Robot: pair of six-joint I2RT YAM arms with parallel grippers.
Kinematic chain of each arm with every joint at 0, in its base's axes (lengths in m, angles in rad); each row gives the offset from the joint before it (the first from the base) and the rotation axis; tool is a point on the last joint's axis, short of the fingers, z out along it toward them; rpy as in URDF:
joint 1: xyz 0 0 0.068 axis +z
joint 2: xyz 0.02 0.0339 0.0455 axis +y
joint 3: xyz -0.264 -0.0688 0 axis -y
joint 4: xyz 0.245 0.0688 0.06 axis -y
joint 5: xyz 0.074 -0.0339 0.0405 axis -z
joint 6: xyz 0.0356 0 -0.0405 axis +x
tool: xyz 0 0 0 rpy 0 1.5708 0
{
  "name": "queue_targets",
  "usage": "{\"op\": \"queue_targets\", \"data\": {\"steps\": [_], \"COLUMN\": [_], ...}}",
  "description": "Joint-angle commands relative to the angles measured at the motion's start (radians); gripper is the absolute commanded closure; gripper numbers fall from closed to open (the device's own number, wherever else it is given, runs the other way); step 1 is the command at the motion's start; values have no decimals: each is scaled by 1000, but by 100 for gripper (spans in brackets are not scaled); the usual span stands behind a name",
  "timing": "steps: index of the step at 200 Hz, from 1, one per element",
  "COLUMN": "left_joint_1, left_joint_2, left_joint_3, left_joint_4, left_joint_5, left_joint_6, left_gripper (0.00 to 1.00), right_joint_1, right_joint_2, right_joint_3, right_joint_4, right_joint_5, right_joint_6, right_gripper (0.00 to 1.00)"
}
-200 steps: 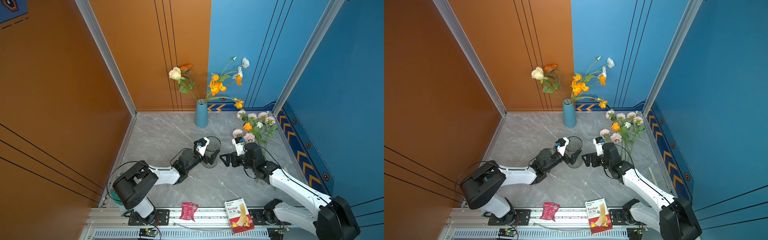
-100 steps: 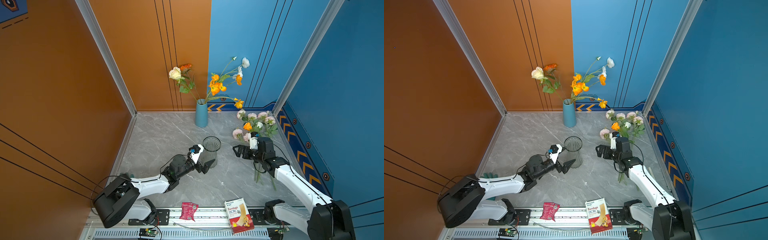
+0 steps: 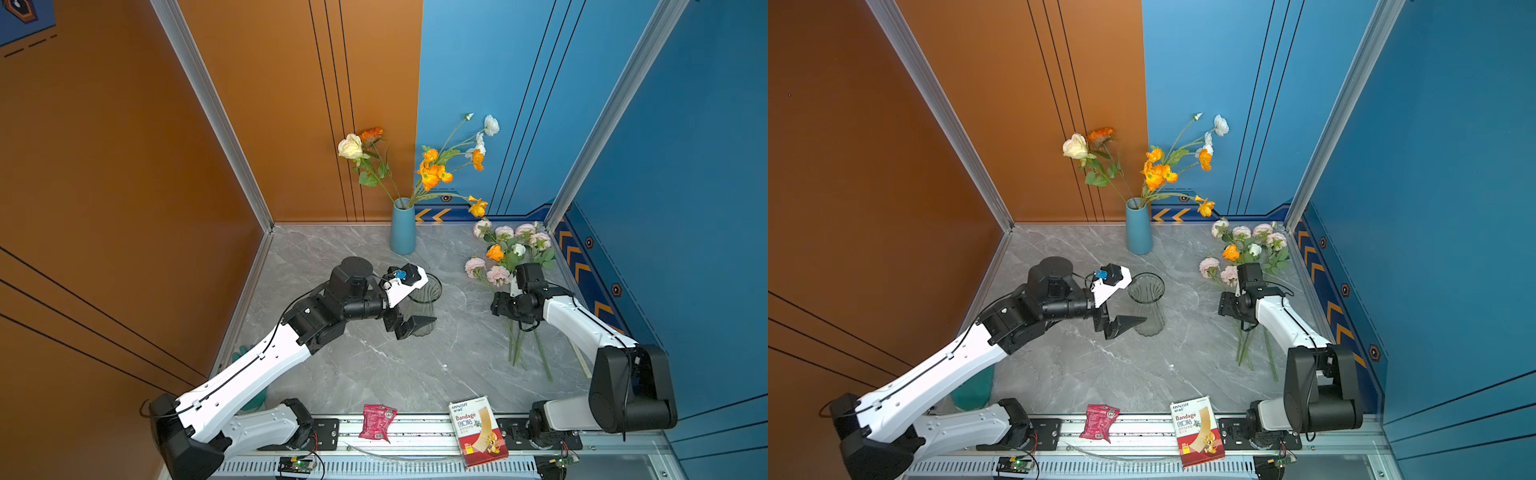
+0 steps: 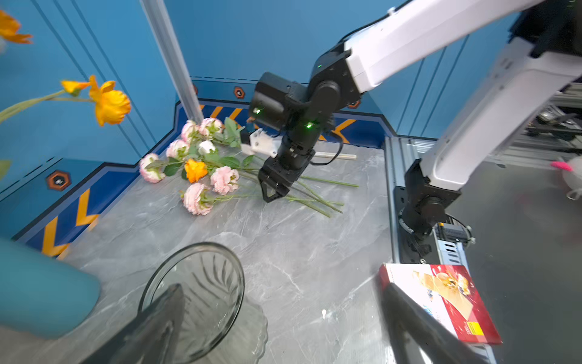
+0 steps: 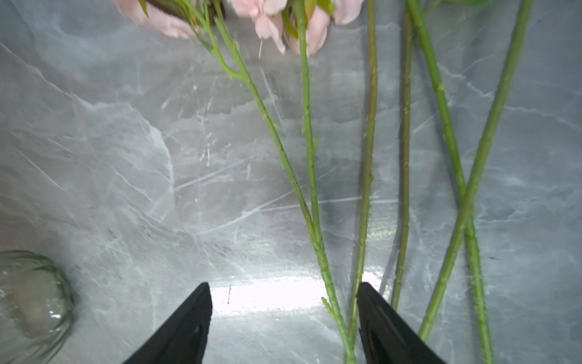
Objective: Arrange the flowers into the vase
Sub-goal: 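Set the glass vase down and open the left gripper, then grasp the pink peony stems in the flower pile with the right gripper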
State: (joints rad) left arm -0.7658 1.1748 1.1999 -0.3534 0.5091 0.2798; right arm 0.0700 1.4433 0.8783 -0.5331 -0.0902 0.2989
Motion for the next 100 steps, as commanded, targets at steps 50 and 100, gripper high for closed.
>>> {"op": "queue_targets", "data": {"steps": [50, 100], "left_joint_1": [-17, -42], "left_joint_2": [166, 141], "left_joint_3": [111, 23], "left_joint_4": [-232, -165], "left_joint_5": [236, 186], "left_joint_6": [151, 139], "left_gripper": [2, 2], "right_joint_1": [11, 13], "right_joint_2": [146, 181], "right_joint_3": [59, 80], "right_joint_4": [-120, -123], "right_joint_5": [137, 144], "right_joint_6": [-22, -47], "right_gripper": [53, 66]}}
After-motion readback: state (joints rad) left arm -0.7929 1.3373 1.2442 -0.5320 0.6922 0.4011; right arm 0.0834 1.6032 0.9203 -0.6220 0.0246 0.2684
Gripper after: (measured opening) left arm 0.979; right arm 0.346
